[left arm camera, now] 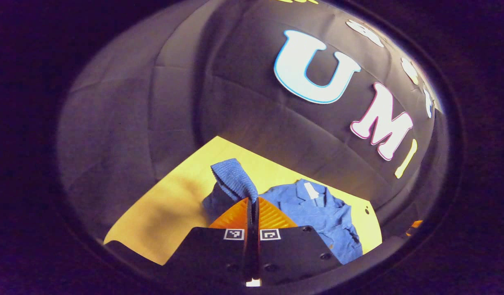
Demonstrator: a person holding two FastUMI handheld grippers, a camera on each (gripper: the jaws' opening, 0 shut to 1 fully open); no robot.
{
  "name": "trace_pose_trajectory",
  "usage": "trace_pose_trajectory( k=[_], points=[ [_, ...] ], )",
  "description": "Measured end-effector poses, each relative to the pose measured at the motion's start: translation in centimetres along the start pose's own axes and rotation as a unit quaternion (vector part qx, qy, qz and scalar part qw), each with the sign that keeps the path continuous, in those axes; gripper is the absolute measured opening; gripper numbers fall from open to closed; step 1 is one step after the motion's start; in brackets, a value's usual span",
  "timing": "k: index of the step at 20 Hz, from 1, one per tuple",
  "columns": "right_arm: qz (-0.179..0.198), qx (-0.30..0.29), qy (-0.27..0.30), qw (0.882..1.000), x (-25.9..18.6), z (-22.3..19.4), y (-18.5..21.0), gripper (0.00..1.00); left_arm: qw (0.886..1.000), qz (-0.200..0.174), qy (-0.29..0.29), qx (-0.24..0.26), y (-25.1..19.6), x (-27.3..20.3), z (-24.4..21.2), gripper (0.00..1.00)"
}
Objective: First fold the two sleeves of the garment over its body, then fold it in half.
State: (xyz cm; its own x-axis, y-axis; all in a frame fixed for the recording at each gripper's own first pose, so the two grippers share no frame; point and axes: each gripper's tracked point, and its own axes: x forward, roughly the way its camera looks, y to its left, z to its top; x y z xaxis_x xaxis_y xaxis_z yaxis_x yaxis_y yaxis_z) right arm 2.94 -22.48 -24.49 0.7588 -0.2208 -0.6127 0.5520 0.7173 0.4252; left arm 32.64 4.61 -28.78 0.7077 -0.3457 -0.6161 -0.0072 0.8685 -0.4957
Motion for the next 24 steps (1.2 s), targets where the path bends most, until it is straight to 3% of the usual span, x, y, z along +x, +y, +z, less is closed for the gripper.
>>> trace_pose_trajectory(
  k=[4, 9, 13, 18, 24],
  points=[
    [-0.011, 0.009, -0.007, 1.000, -1.5, 1.0, -3.2, 0.97, 0.997, -0.071, -0.027, 0.019, -10.7, 3.2, 1.8, 0.00],
    [-0.026, 0.028, -0.001, 0.999, -2.4, 1.0, -8.0, 0.97, 0.989, -0.120, 0.008, 0.084, -22.5, 9.0, -1.5, 0.00],
    [-0.044, 0.030, 0.008, 0.999, -2.5, 1.5, -12.0, 0.97, 0.986, -0.105, 0.085, 0.100, -27.6, 14.8, -7.7, 0.00],
    [-0.047, 0.028, 0.023, 0.998, -1.4, 2.1, -14.6, 0.98, 0.969, -0.054, 0.183, 0.156, -28.6, 18.5, -15.4, 0.00],
    [-0.037, 0.021, 0.048, 0.998, 0.5, 1.2, -14.4, 0.97, 0.971, -0.057, 0.186, 0.139, -30.1, 19.7, -17.1, 0.00]
  ],
)
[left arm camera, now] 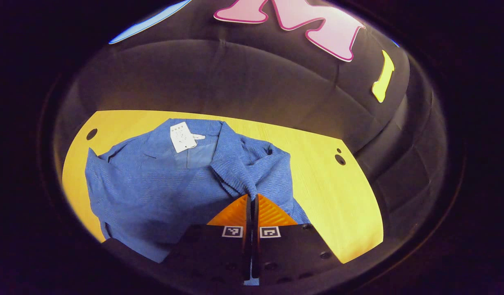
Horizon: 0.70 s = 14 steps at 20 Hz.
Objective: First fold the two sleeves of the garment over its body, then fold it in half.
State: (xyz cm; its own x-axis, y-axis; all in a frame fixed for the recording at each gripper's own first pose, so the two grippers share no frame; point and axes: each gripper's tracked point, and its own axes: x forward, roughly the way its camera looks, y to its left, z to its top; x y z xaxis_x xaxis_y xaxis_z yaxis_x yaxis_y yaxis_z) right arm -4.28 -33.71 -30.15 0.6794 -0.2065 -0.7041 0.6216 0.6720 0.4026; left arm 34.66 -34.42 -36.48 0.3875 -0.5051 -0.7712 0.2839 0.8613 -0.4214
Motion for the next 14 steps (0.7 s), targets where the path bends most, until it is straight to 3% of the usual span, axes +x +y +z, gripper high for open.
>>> trace_pose_trajectory(
  k=[2, 4, 6, 7, 8, 9, 14],
  points=[
    [0.006, -0.003, 0.013, 1.000, 0.8, -0.7, 0.7, 0.98, 1.000, -0.015, -0.003, -0.007, -1.1, 0.2, 0.1, 0.00],
    [0.014, -0.008, 0.022, 1.000, 1.6, -1.1, 1.5, 0.97, 0.996, -0.080, -0.003, -0.036, -4.1, 0.0, 0.2, 0.12],
    [0.022, -0.013, 0.030, 0.999, 2.4, -1.5, 2.3, 0.97, 0.992, -0.107, -0.019, -0.055, -5.8, -0.8, 0.9, 0.74],
    [0.027, -0.015, 0.033, 0.999, 2.6, -1.7, 2.8, 0.98, 0.994, -0.094, -0.028, -0.053, -5.4, -0.8, 1.2, 0.86],
    [0.031, -0.018, 0.035, 0.999, 2.9, -1.8, 3.2, 0.97, 0.996, -0.076, -0.033, -0.044, -4.8, -1.4, 1.5, 0.80],
    [0.033, -0.021, 0.039, 0.999, 3.3, -2.0, 3.7, 0.97, 0.997, -0.063, -0.036, -0.038, -4.3, -2.2, 1.4, 0.85],
    [0.041, -0.037, 0.066, 0.996, 5.1, -4.5, 6.0, 0.98, 0.998, -0.010, -0.036, -0.047, 0.7, -8.9, -0.2, 0.85]
  ],
)
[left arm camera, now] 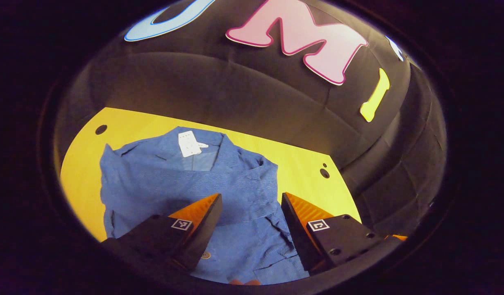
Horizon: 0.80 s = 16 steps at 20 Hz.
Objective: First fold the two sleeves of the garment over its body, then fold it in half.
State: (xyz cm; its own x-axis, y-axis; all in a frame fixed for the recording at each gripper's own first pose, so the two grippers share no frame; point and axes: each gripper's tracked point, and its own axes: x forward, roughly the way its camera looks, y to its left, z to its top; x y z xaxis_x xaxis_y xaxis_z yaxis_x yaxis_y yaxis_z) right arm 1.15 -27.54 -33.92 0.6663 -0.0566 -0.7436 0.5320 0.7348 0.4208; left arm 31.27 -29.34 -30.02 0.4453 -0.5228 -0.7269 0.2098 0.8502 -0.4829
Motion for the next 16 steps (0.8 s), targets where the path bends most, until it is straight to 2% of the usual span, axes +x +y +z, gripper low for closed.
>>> trace_pose_trajectory(
  k=[4, 7, 9, 10, 12, 14, 16],
  points=[
    [0.000, -0.030, 0.061, 0.998, 2.1, -4.8, 2.0, 0.98, 0.995, 0.091, 0.039, -0.018, 8.2, -7.3, -6.6, 0.84],
    [0.013, -0.046, 0.127, 0.991, 2.9, -9.7, 3.6, 0.98, 0.979, 0.178, 0.097, -0.014, 15.5, -13.1, -13.8, 0.85],
    [0.012, -0.056, 0.166, 0.984, 3.2, -12.4, 3.5, 0.98, 0.966, 0.207, 0.144, -0.057, 18.6, -15.9, -18.5, 0.88],
    [0.009, -0.055, 0.187, 0.981, 3.2, -13.7, 3.3, 0.98, 0.959, 0.218, 0.164, -0.080, 19.8, -16.9, -20.3, 0.85],
    [0.011, -0.046, 0.221, 0.974, 3.3, -15.2, 3.3, 0.99, 0.946, 0.233, 0.195, -0.113, 21.4, -18.5, -23.0, 0.85],
    [0.006, -0.047, 0.249, 0.967, 3.0, -16.7, 3.1, 0.99, 0.938, 0.233, 0.223, -0.127, 22.2, -19.9, -24.9, 0.85],
    [-0.020, -0.062, 0.266, 0.962, 3.1, -17.6, 1.6, 0.99, 0.931, 0.249, 0.240, -0.113, 23.7, -20.7, -25.8, 0.85]
  ],
)
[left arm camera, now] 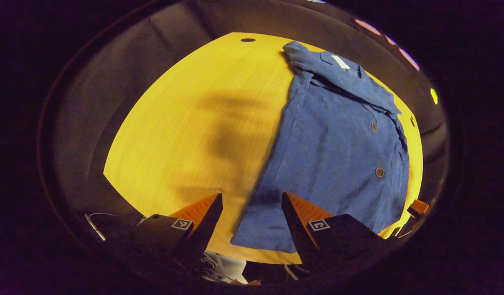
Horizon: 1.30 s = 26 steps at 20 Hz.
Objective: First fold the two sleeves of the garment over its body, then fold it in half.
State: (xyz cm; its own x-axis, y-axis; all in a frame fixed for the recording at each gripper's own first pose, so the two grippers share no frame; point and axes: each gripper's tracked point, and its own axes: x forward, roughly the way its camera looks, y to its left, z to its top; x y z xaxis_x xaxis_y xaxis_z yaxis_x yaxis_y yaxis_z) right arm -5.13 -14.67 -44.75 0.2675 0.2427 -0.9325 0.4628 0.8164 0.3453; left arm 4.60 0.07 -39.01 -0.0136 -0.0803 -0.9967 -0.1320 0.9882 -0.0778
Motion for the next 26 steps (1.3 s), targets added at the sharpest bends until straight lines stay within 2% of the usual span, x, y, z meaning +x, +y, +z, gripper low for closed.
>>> trace_pose_trajectory(
  k=[3, 7, 9, 12, 13, 15, 19, 21, 26],
  points=[
    [-0.032, -0.011, 0.014, 0.999, 0.3, -0.8, -1.4, 0.98, 0.999, 0.030, 0.002, 0.042, 0.7, 0.3, -0.6, 0.85],
    [-0.057, -0.034, 0.041, 0.997, 1.3, -2.5, -2.4, 0.98, 0.996, 0.036, -0.006, 0.084, 0.5, 0.7, -0.8, 0.86],
    [-0.057, -0.050, 0.062, 0.995, 1.8, -3.1, -2.4, 0.98, 0.995, 0.039, -0.002, 0.093, 0.5, 0.6, -0.7, 0.85],
    [-0.062, -0.069, 0.068, 0.993, 1.9, -3.1, -2.7, 0.99, 0.995, 0.023, 0.008, 0.095, -0.2, 0.7, -1.2, 0.88],
    [-0.061, -0.072, 0.070, 0.993, 2.1, -3.1, -2.7, 0.99, 0.995, 0.014, 0.010, 0.093, -0.8, 0.7, -1.4, 0.85],
    [-0.060, -0.073, 0.077, 0.992, 2.0, -3.2, -2.7, 0.99, 0.996, 0.004, 0.015, 0.091, -1.5, 0.7, -1.8, 0.85],
    [-0.092, -0.097, 0.065, 0.989, 2.1, -2.0, -3.7, 0.99, 0.995, -0.011, 0.022, 0.092, -2.5, 0.2, -1.8, 0.85],
    [-0.113, -0.108, 0.071, 0.985, 2.3, -2.1, -4.7, 0.99, 0.995, -0.002, 0.027, 0.099, -2.0, 0.4, -1.9, 0.85],
    [-0.116, -0.135, 0.084, 0.980, 2.5, -2.4, -4.3, 0.98, 0.994, 0.015, 0.035, 0.107, -1.4, 0.5, -1.8, 0.87]
  ],
)
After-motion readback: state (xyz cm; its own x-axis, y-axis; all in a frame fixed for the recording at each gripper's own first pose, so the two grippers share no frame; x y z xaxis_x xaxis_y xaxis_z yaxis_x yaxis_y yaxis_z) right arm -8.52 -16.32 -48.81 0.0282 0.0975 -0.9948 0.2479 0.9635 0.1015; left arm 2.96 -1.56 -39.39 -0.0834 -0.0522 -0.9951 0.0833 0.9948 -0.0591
